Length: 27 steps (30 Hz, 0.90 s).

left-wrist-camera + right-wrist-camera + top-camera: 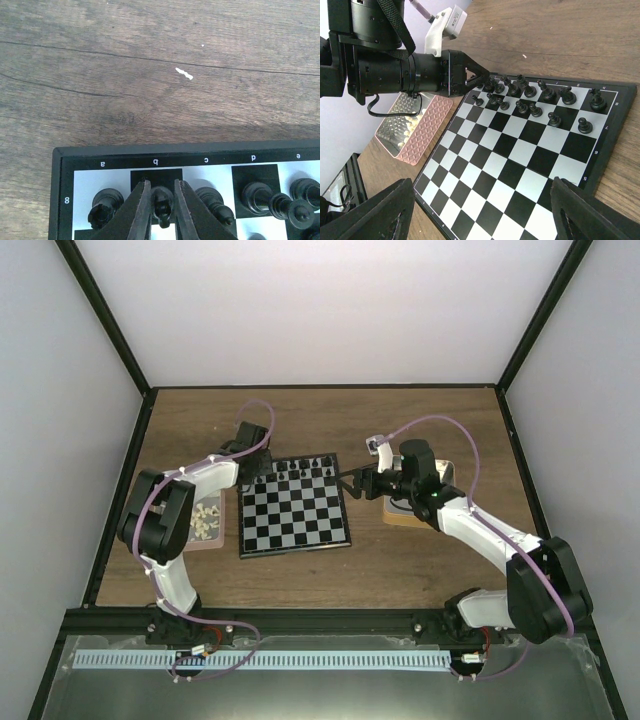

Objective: Set up the chess pieces on the board
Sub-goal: Place the chess piece on the chessboard.

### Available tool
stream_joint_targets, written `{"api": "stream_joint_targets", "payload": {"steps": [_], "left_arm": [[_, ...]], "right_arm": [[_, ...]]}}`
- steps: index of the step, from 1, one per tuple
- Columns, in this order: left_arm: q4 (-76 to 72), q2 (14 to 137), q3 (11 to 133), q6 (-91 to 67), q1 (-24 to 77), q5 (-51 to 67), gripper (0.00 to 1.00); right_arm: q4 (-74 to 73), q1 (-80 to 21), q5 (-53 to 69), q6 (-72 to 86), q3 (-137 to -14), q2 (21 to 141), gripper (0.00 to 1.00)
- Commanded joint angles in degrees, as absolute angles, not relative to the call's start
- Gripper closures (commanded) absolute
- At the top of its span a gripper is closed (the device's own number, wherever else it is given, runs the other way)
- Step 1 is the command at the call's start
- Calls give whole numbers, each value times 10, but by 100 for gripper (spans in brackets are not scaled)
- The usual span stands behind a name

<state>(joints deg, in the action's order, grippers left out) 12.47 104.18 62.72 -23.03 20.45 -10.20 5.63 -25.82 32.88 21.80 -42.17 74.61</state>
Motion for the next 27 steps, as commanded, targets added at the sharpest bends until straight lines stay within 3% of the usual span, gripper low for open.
{"api": "stream_joint_targets", "payload": {"steps": [1, 10, 19, 27], "left_arm": [[129, 1033, 637, -224, 204, -109, 82], [143, 1006, 647, -229, 203, -90, 74], [156, 879, 655, -259, 204, -79, 63], [166, 778, 603, -266, 203, -29, 55]], "right_arm": [[61, -264, 324, 220, -427, 739, 24], [46, -264, 277, 240, -435, 727, 24], [-157, -246, -81, 409, -493, 753, 22], [-198, -157, -84, 499, -501, 808, 17]]}}
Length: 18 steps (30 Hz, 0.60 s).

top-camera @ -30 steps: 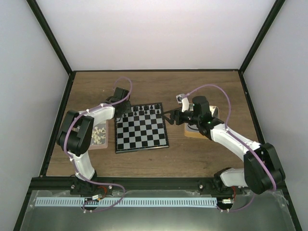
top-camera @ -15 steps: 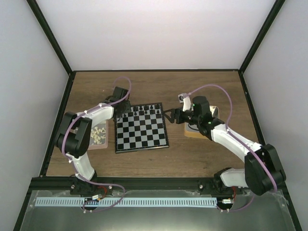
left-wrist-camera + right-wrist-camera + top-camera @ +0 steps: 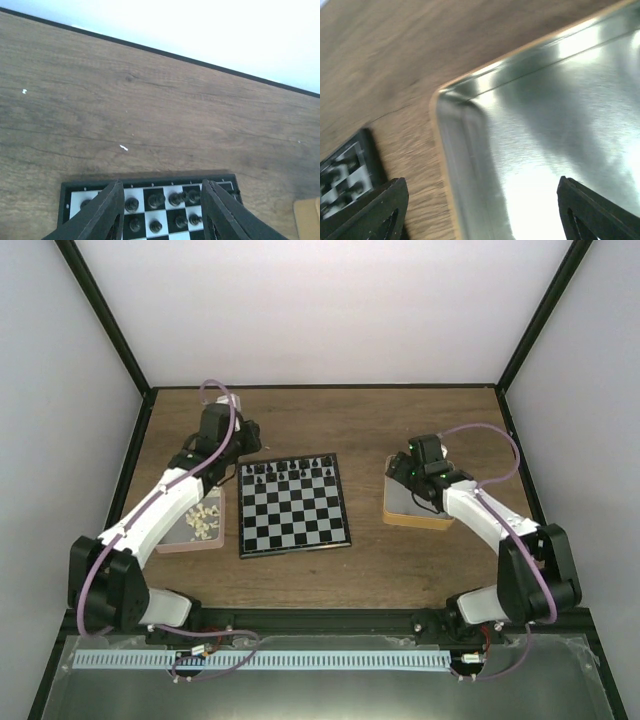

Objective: Set up the chess pieces on the board
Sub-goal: Adjust the storage box at the center of the board.

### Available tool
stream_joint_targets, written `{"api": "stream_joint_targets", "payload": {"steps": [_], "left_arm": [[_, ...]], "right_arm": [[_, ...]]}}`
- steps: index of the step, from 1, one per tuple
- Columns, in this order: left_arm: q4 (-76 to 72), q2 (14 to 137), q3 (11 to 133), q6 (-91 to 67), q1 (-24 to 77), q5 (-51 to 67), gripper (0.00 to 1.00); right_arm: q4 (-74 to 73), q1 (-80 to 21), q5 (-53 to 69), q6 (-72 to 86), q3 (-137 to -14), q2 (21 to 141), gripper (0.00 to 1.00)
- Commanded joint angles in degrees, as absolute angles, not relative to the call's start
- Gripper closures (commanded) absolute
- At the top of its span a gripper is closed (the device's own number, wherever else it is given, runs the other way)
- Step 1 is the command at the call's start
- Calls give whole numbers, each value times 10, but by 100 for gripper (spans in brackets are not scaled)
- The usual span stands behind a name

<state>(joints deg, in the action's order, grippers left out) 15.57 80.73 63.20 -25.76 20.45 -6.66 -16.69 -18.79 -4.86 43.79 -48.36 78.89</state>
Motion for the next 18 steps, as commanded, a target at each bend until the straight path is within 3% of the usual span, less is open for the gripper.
{"api": "stream_joint_targets", "payload": {"steps": [1, 11, 15, 18], "left_arm": [[167, 772, 596, -267, 203, -19, 55], [168, 739, 565, -270, 203, 7, 55], [168, 739, 562, -267, 203, 9, 55], [169, 739, 561, -266, 203, 10, 54]], "right_arm": [[-193, -146, -76, 508, -509, 819, 16], [-192, -86, -108, 591, -624, 945, 20], [-196, -77, -117, 594, -648, 983, 29], [-191, -76, -115, 586, -649, 996, 41]]}}
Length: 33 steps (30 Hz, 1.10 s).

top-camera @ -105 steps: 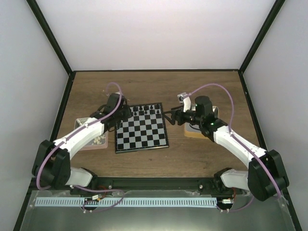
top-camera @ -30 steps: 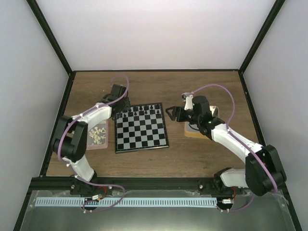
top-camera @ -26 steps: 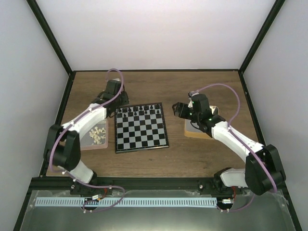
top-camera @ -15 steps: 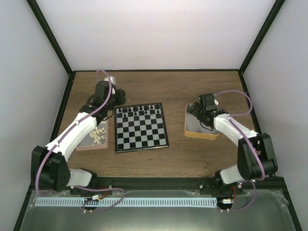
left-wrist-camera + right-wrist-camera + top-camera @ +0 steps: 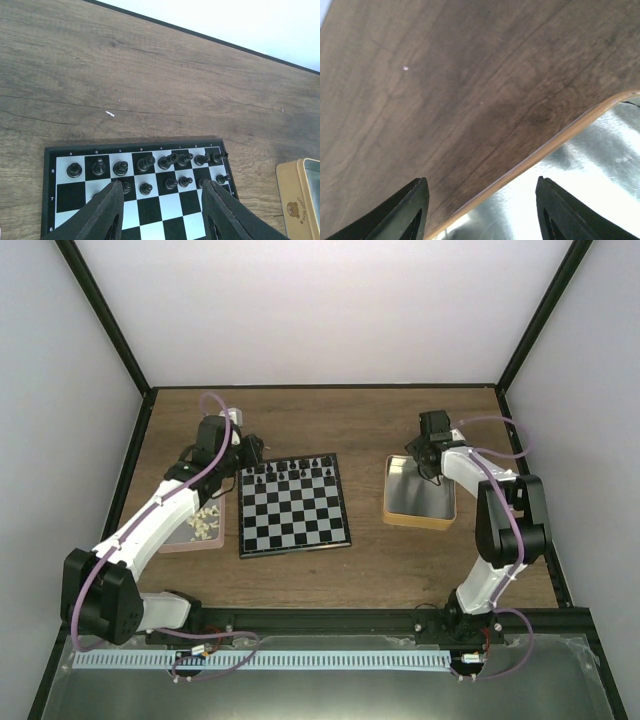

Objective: Set up the chess pieces on the board
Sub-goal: Adjust the storage box at the center of the board.

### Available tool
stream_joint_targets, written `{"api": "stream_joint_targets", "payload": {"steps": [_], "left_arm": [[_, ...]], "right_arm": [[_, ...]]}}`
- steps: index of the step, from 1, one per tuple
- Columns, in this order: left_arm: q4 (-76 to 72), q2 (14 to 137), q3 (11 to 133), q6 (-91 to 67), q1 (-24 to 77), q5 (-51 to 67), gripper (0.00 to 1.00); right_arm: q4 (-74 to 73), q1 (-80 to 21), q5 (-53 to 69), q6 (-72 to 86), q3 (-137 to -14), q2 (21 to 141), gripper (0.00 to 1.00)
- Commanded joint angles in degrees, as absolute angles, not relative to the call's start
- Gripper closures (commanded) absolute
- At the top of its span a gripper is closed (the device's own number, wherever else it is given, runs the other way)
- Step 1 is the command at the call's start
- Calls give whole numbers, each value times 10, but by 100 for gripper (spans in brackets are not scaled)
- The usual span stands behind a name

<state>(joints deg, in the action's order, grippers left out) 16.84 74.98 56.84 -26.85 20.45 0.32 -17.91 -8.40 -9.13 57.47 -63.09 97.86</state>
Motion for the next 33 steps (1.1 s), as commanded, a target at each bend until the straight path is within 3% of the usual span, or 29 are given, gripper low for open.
{"api": "stream_joint_targets", "payload": {"steps": [1, 8, 13, 17, 33], "left_arm": [[169, 740, 562, -265, 203, 10, 54], [171, 738, 562, -263, 203, 11, 54], [171, 735, 561, -262, 203, 10, 54], [169, 740, 560, -262, 203, 10, 54], [163, 758, 558, -258, 203, 24, 54]], "right_arm": [[-186, -75, -113, 580, -646, 998, 46], [-166, -73, -92, 546, -640, 1014, 68], [-153, -74, -61, 510, -632, 1017, 72], [-144, -75, -25, 480, -621, 1014, 81], [-166, -137, 140, 319, -573, 968, 83]]}}
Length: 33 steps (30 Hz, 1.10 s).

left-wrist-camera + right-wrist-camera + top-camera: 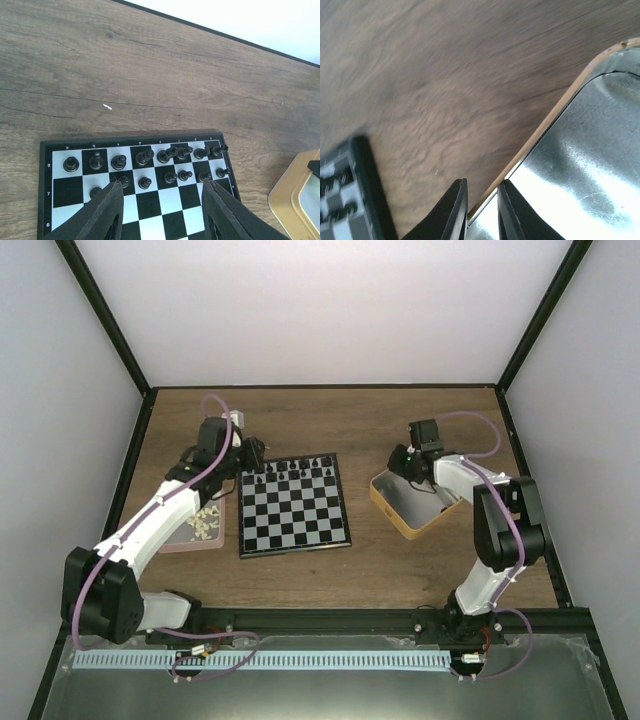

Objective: Set up the chess pieces on the board
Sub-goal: Adjust the storage box at the center of the board.

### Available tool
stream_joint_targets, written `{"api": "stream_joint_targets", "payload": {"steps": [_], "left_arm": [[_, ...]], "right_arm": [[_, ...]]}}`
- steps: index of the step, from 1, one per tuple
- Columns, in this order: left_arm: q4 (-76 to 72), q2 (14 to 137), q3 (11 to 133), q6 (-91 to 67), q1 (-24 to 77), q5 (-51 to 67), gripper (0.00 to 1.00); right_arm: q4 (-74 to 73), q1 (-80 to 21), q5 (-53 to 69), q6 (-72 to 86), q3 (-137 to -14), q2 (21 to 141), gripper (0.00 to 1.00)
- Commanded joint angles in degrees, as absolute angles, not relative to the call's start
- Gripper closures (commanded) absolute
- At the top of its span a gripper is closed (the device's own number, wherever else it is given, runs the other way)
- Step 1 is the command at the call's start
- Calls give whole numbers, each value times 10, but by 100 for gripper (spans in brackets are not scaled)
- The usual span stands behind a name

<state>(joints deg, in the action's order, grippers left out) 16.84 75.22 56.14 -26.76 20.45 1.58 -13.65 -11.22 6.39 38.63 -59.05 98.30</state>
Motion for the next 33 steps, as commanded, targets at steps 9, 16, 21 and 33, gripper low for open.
{"api": "stream_joint_targets", "payload": {"steps": [9, 16, 21, 33], "left_arm": [[162, 764, 558, -256, 203, 35, 54], [160, 768, 559, -257, 203, 41, 54], [161, 768, 559, -256, 203, 43, 54], [159, 756, 558, -261, 203, 45, 54]], "right_arm": [[-210, -183, 165, 251, -547, 938, 84], [-232, -226, 190, 231, -517, 904, 84], [-260, -229, 202, 224, -496, 869, 83], [-286, -227, -82, 377, -502, 765, 60]]}}
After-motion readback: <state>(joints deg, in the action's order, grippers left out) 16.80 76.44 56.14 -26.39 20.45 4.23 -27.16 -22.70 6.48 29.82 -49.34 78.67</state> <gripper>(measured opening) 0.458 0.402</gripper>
